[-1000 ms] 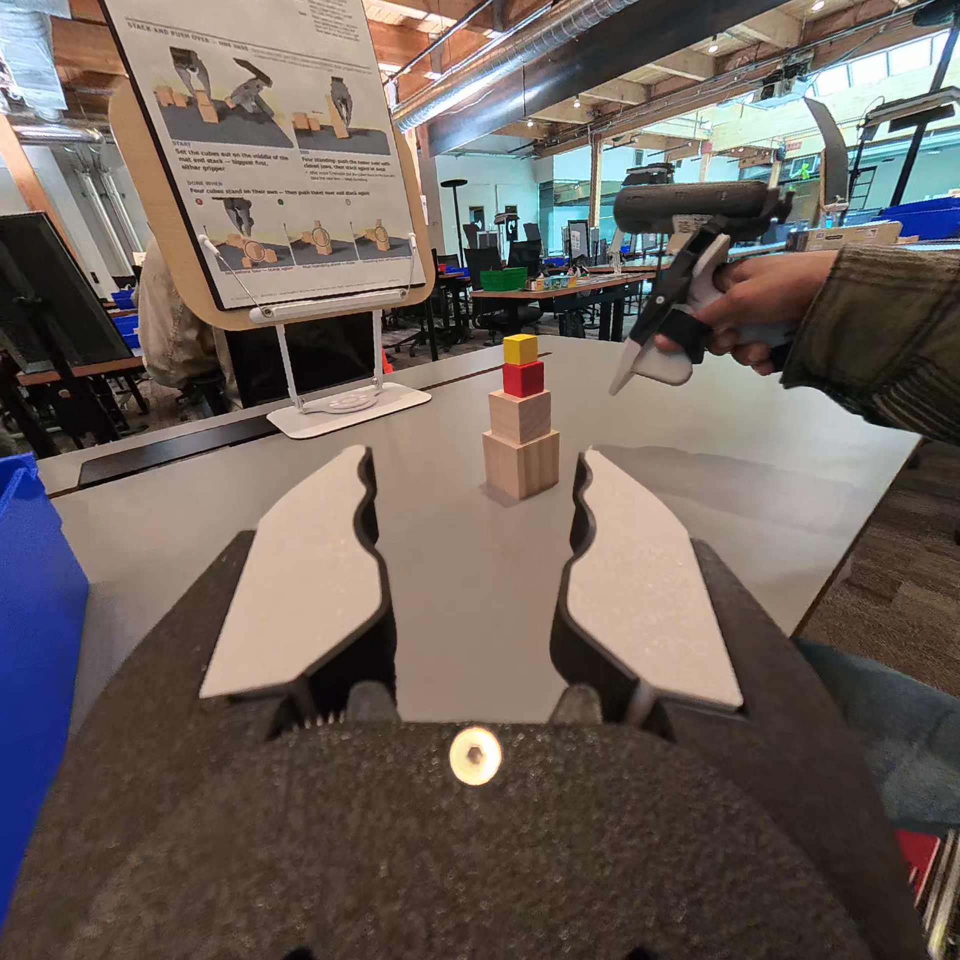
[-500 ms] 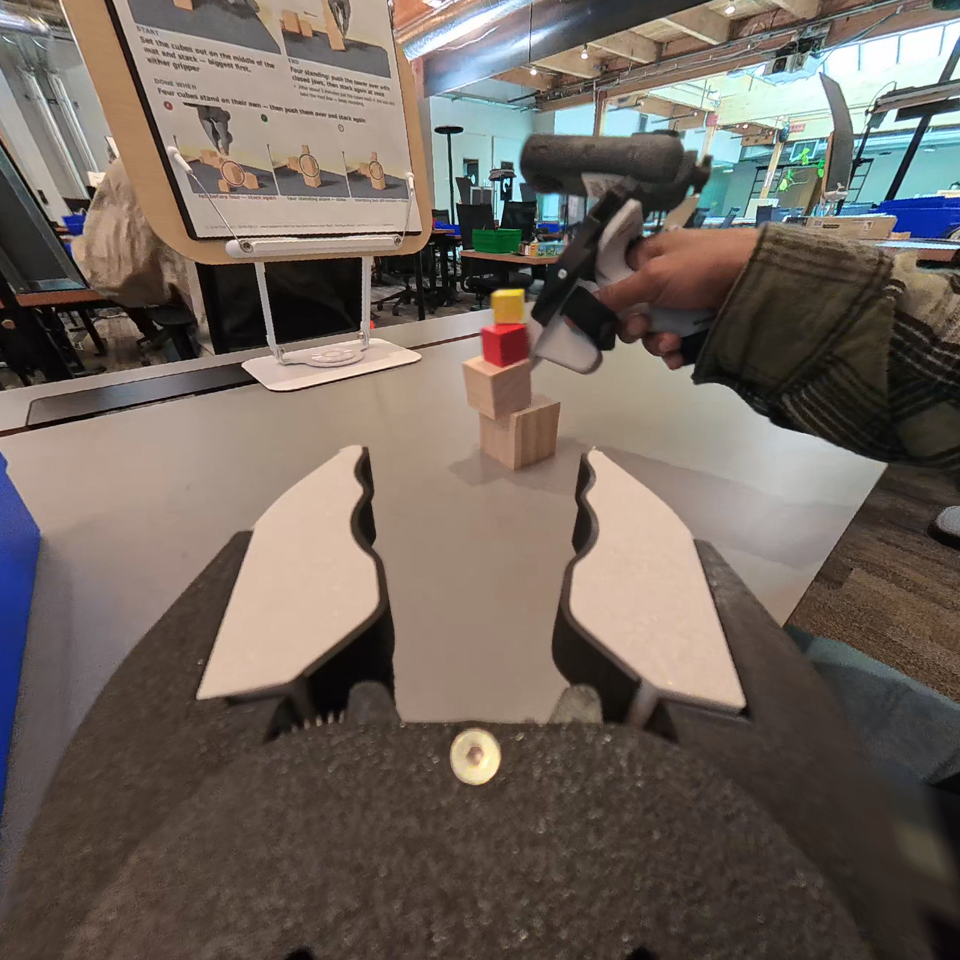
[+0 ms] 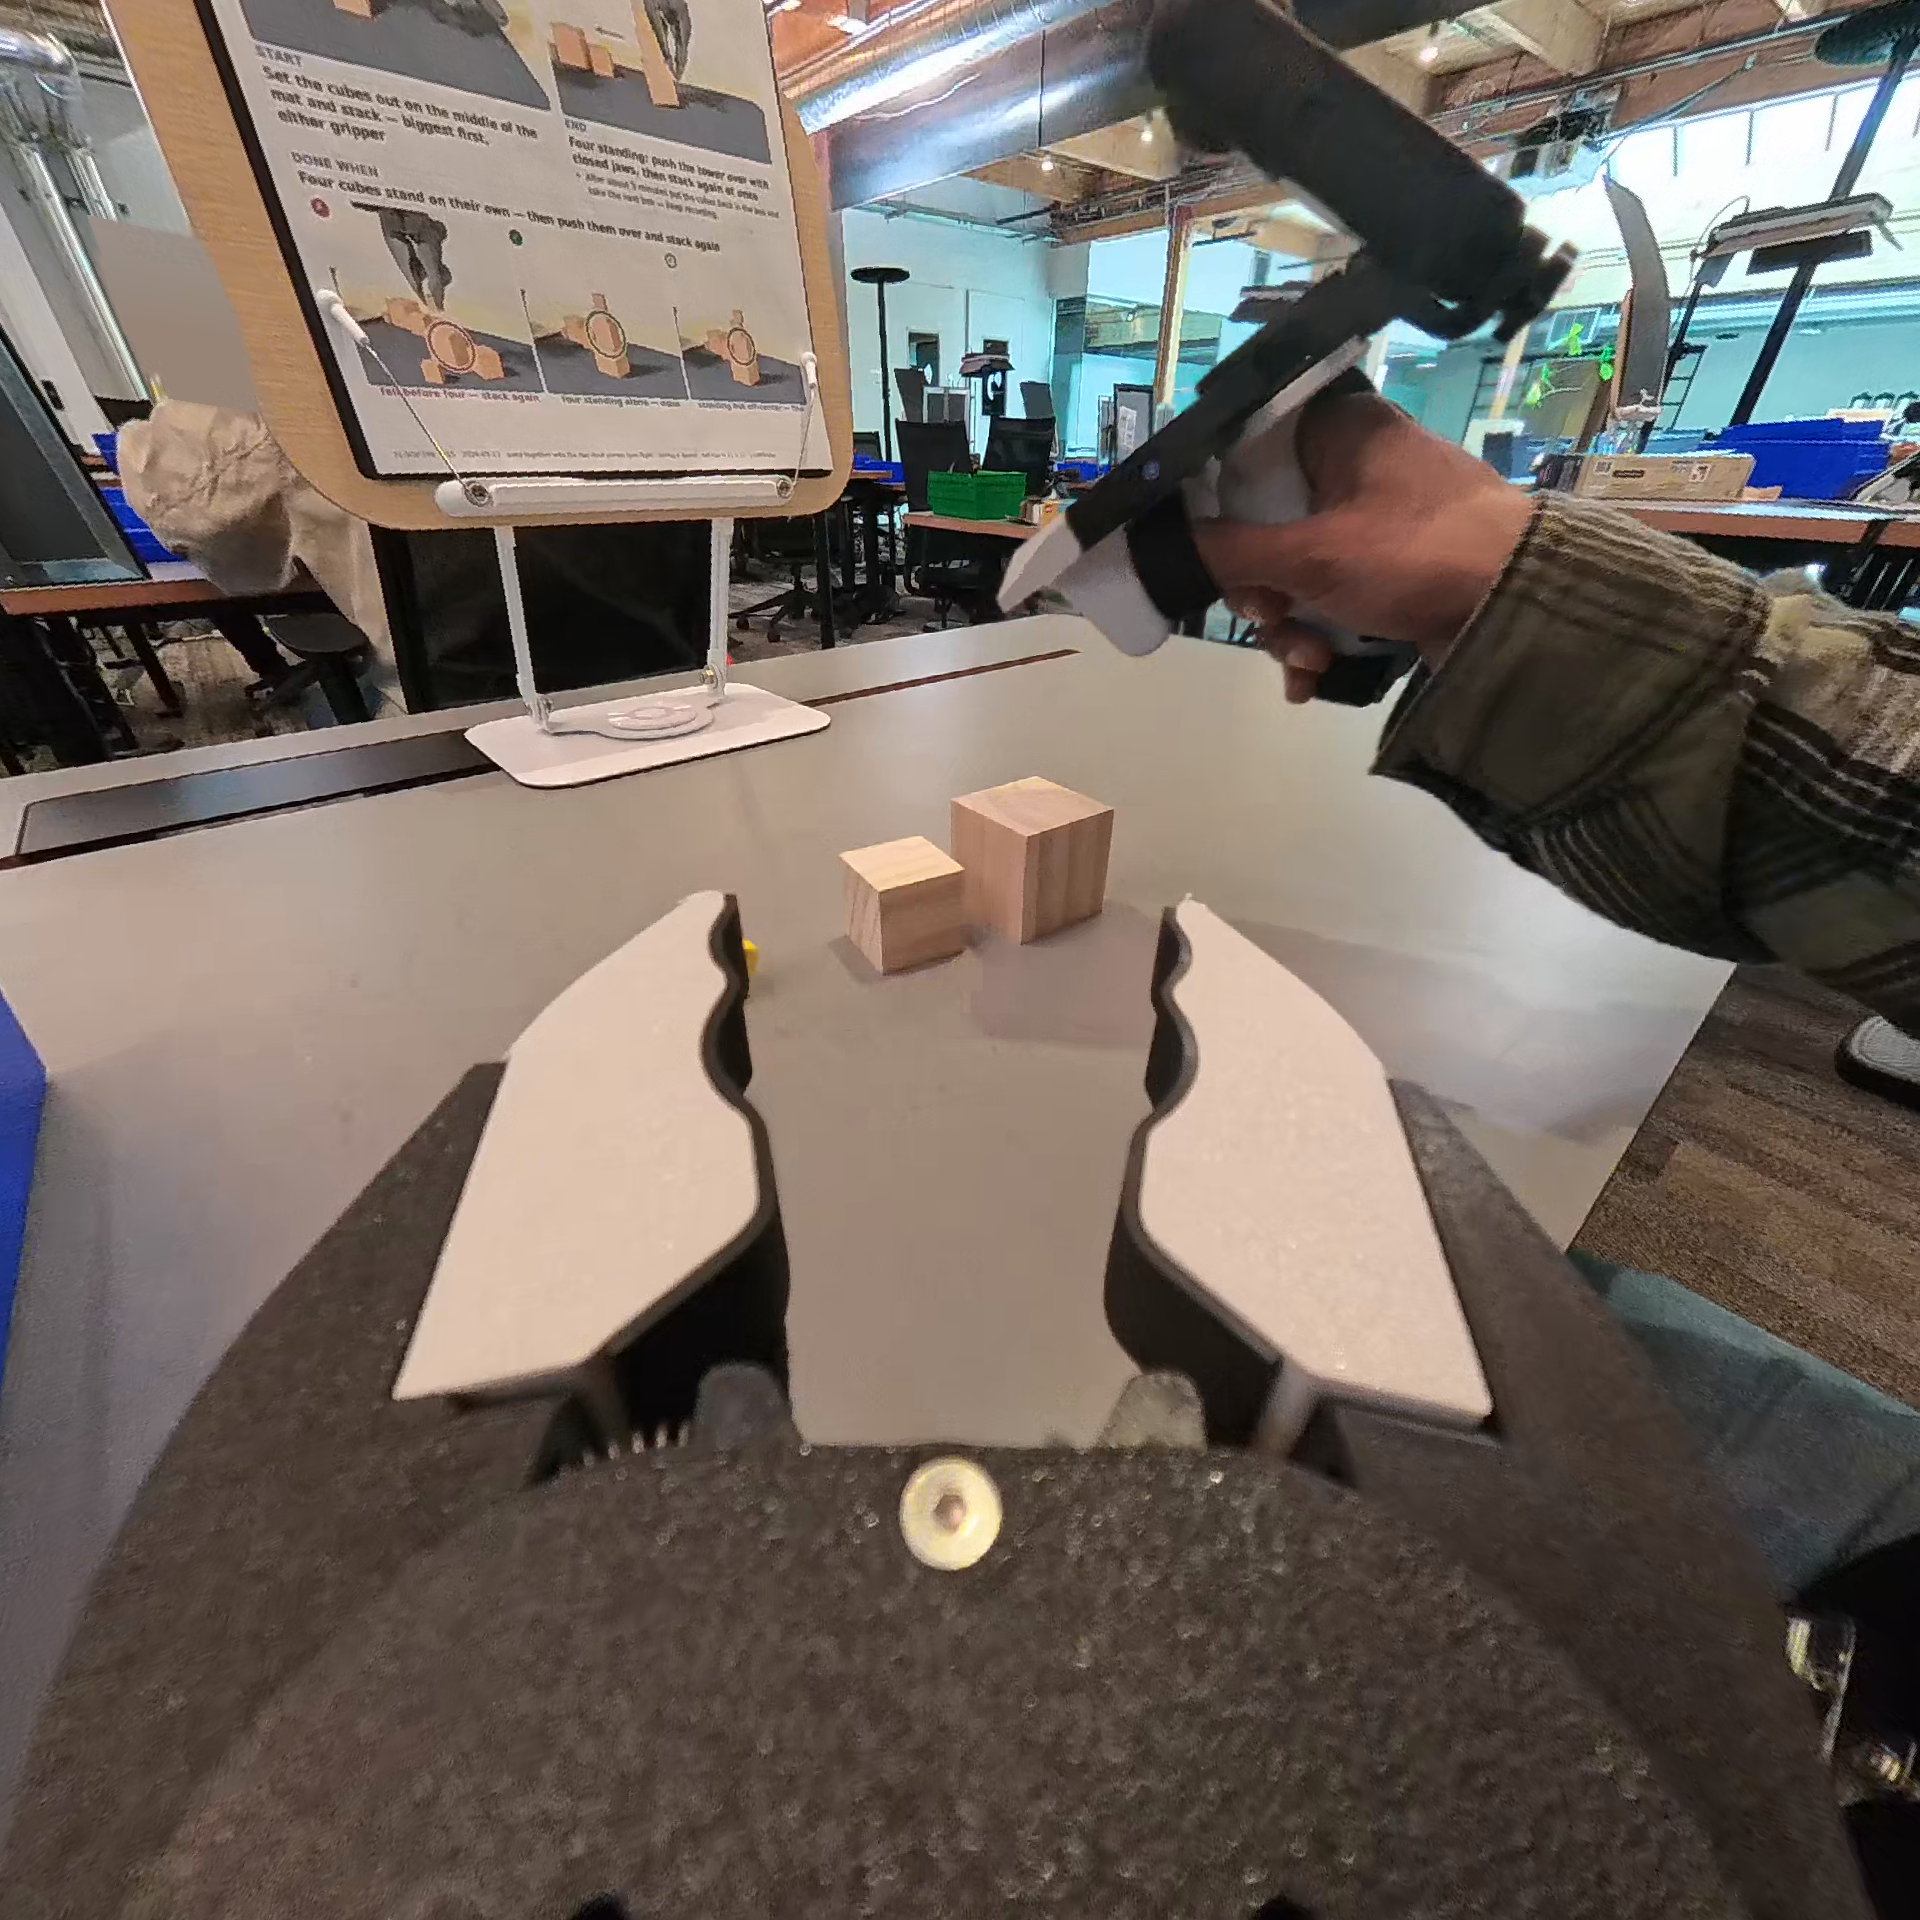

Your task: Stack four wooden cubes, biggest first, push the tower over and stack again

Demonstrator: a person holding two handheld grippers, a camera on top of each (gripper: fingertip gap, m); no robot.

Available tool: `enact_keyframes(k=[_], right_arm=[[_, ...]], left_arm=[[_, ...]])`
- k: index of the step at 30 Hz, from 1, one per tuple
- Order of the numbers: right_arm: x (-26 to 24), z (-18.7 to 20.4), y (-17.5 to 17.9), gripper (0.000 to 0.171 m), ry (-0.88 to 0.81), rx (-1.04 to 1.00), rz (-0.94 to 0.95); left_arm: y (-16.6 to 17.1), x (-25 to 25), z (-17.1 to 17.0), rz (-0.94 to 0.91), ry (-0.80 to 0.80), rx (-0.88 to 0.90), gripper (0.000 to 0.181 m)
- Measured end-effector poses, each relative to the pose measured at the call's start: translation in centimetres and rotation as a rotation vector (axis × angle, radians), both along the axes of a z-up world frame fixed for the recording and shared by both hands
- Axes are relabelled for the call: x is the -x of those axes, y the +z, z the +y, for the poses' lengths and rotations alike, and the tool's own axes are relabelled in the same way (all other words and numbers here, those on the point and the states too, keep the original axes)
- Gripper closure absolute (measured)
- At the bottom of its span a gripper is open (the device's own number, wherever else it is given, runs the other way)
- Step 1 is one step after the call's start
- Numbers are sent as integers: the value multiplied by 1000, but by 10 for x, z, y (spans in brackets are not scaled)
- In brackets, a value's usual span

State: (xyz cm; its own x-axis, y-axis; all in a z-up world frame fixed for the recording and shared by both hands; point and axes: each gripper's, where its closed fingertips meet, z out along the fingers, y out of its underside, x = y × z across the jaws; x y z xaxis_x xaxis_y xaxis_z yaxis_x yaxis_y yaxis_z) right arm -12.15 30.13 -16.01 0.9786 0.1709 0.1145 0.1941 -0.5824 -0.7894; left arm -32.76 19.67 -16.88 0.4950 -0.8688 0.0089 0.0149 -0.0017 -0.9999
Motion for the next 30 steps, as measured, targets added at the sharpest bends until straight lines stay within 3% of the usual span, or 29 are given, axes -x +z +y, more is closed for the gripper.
enact_keyframes(k=[1,18,21,30], right_arm=[[-4,-2,2,171,-10,-10,7],[-51,-35,0,134,-81,-27,138],[-63,-43,-1,119,-91,-39,182],[-112,-82,-8,46,-96,-199,284]], left_arm=[[0,0,0,1,1,-2,107],[9,-17,-7,53,-2,-38,106],[16,-20,-3,70,12,-49,104],[36,-25,27,165,28,-18,92]])
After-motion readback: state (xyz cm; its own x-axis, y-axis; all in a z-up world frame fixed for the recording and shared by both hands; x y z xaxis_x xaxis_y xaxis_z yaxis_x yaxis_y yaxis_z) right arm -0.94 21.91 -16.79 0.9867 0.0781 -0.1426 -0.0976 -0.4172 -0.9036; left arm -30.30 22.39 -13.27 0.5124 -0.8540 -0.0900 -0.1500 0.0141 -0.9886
